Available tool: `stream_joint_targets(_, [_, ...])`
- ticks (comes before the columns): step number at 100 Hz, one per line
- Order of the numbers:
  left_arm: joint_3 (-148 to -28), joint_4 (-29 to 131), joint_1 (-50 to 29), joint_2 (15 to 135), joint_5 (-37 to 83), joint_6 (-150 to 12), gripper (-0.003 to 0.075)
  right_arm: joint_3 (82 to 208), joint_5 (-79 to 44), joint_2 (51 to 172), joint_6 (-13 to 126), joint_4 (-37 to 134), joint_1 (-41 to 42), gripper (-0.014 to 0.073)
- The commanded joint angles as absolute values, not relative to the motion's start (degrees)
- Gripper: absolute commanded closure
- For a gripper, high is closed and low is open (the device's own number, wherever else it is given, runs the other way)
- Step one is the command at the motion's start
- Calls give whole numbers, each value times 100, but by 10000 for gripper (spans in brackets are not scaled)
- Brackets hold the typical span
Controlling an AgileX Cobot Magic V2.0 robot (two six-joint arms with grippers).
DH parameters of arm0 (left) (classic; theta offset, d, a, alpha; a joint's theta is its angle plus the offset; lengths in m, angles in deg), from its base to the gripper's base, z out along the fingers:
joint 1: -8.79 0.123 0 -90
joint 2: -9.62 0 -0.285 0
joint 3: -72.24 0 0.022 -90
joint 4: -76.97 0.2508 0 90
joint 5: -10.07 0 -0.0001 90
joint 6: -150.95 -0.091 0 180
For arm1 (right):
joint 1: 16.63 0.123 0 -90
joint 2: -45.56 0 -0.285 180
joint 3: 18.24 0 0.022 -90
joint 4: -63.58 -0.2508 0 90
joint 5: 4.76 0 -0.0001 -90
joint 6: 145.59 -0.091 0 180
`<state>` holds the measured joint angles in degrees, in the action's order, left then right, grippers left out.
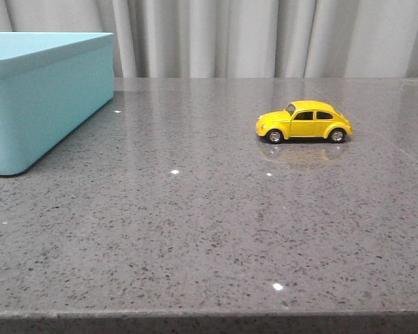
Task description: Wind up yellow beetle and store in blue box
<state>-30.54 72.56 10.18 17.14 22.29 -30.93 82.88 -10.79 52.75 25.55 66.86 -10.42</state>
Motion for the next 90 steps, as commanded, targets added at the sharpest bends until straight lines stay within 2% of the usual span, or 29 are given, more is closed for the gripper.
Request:
stream_joint_targets(1, [-2934, 7235, 1024, 1526, 1795, -3028, 739, 8386, -673, 5149, 2606, 6715, -1082, 659])
stream_joint_targets(90, [-2934, 7235, 1024, 1526, 1698, -3028, 739, 8386, -648, 5149, 2606, 6715, -1082, 659])
